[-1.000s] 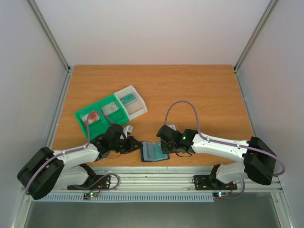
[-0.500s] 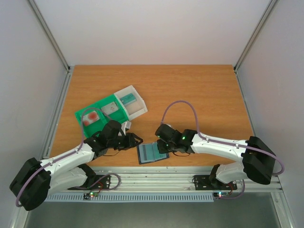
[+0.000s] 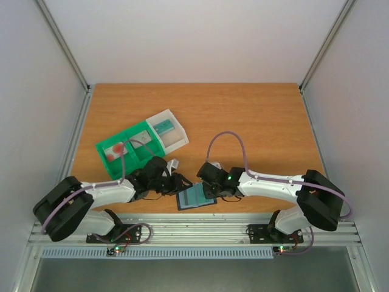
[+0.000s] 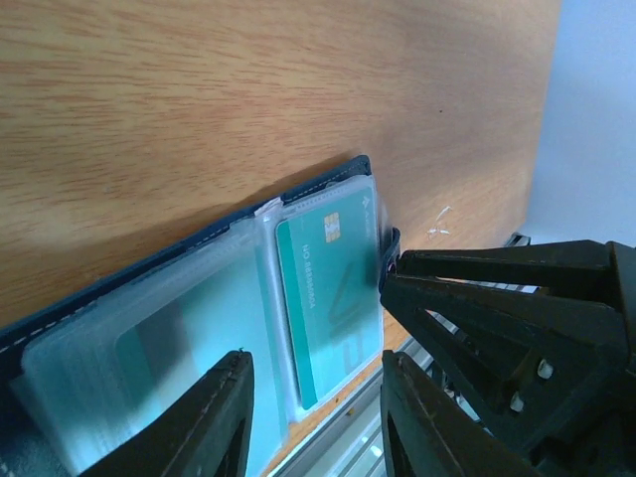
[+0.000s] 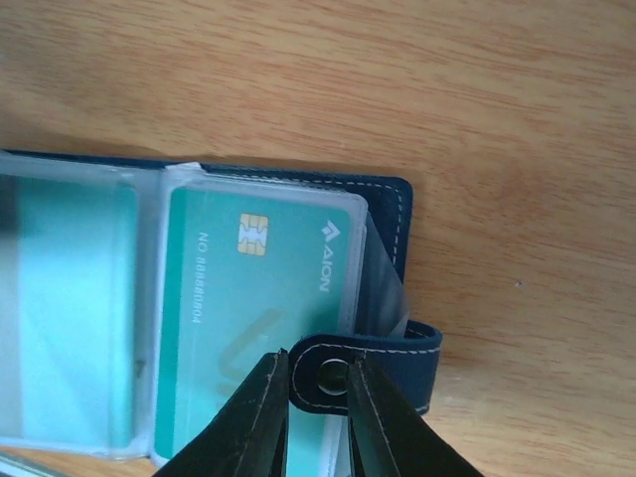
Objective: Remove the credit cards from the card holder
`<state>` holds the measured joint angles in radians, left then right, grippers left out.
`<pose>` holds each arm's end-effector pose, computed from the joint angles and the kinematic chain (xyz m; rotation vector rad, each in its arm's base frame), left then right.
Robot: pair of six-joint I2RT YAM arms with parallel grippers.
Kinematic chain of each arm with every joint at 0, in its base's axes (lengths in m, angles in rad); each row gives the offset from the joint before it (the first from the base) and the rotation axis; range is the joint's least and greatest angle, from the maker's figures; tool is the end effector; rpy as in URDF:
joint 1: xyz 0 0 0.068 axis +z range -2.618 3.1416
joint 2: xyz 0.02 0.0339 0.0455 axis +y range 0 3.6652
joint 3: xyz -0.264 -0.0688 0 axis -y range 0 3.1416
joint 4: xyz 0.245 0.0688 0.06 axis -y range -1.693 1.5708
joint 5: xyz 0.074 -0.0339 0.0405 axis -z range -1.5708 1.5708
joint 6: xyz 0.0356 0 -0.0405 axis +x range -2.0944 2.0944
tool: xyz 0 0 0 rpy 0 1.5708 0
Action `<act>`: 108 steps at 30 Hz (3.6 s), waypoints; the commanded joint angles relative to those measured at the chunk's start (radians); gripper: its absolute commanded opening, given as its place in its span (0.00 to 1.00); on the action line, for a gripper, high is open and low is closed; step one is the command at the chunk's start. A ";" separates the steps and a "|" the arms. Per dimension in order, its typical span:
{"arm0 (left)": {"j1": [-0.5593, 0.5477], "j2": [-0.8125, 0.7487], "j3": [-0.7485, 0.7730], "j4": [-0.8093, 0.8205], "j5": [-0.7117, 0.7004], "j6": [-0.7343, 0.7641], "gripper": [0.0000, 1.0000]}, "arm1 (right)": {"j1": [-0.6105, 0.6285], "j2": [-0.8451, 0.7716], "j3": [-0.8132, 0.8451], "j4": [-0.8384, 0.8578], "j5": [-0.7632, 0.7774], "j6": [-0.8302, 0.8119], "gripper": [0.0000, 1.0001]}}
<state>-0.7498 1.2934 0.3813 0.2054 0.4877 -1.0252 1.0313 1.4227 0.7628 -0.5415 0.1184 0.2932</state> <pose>0.1535 -0.1658 0.1419 -0.0620 2.6422 -1.3513 0.1325 0.2131 0.1698 -0.9714 2.5968 0.1889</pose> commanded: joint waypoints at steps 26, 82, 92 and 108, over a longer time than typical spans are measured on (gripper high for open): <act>-0.067 0.257 0.002 0.350 -0.057 -0.132 0.27 | 0.000 0.036 -0.095 0.084 -0.026 0.054 0.13; -0.063 -0.025 0.011 0.022 -0.160 -0.026 0.00 | -0.011 -0.007 -0.109 0.051 0.012 0.065 0.13; -0.064 -0.295 0.032 -0.271 -0.317 0.053 0.00 | -0.011 -0.181 -0.026 -0.030 0.018 -0.010 0.17; -0.064 -0.779 -0.016 -0.188 -0.308 -0.094 0.00 | -0.011 -0.474 -0.058 0.340 -0.348 0.253 0.69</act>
<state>-0.8131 0.5861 0.3870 -0.0628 0.1825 -1.0626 1.0237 0.9642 0.7132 -0.3546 -0.1276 0.4709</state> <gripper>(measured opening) 0.010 0.672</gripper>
